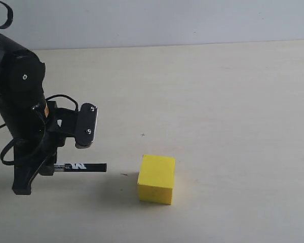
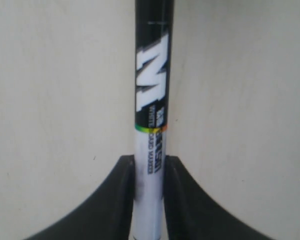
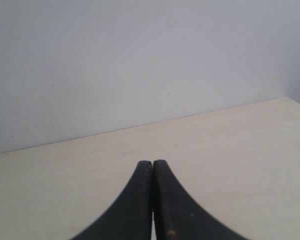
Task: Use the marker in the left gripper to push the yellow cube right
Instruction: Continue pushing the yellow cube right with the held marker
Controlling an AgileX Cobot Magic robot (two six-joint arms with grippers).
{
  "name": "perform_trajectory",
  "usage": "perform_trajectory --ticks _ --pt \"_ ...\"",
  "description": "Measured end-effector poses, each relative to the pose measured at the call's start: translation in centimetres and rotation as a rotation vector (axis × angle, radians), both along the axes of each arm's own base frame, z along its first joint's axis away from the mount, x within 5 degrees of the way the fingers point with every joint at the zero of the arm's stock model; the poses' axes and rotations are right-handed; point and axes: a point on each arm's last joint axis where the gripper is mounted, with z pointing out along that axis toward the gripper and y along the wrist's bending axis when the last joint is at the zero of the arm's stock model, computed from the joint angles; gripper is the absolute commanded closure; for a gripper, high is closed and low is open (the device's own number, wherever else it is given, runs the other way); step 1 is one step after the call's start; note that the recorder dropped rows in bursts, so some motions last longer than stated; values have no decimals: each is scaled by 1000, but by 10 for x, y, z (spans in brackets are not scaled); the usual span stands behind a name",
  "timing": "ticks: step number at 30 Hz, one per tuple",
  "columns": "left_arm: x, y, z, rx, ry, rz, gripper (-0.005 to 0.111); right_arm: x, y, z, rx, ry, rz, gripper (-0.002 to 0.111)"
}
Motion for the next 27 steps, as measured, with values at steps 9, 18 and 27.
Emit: perform_trajectory --ticks 9,18,27 --pt "-11 -31 -5 -30 -31 -106 107 0 0 0 0 0 0 108" --pt "-23 -70 -1 -88 -25 -159 107 0 0 0 0 0 0 108" --pt "-25 -61 -7 -23 35 -22 107 0 0 0 0 0 0 108"
